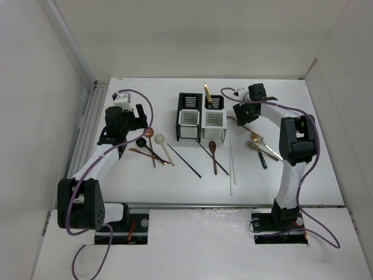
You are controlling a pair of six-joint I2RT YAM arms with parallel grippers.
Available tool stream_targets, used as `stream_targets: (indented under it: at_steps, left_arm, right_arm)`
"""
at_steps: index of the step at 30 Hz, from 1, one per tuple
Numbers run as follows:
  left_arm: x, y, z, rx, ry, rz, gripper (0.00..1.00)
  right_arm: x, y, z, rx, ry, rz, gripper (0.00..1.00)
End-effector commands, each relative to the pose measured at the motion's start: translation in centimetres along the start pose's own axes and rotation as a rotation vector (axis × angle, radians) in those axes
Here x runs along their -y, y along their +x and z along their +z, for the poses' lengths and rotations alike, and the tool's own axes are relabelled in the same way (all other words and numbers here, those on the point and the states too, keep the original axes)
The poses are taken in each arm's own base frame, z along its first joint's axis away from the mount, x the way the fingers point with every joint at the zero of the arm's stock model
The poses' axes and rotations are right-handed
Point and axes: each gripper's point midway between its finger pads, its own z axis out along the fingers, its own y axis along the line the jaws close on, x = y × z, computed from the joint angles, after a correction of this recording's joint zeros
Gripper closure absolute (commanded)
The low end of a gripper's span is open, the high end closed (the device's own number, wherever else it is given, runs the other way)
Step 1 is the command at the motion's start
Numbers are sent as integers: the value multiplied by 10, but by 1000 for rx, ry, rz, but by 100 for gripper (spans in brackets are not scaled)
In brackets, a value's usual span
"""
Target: Sort the eating utensils into containers
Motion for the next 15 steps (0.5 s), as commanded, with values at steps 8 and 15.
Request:
stream_targets:
  at_steps: [8, 15]
  left_arm:
    - [1, -17, 1, 56, -3, 22, 15]
    - [1, -17, 1, 56, -3, 22, 15]
  right_arm:
    - [1, -11, 0, -38, 91, -30, 66]
    - [2, -10, 3, -42, 89, -49, 100]
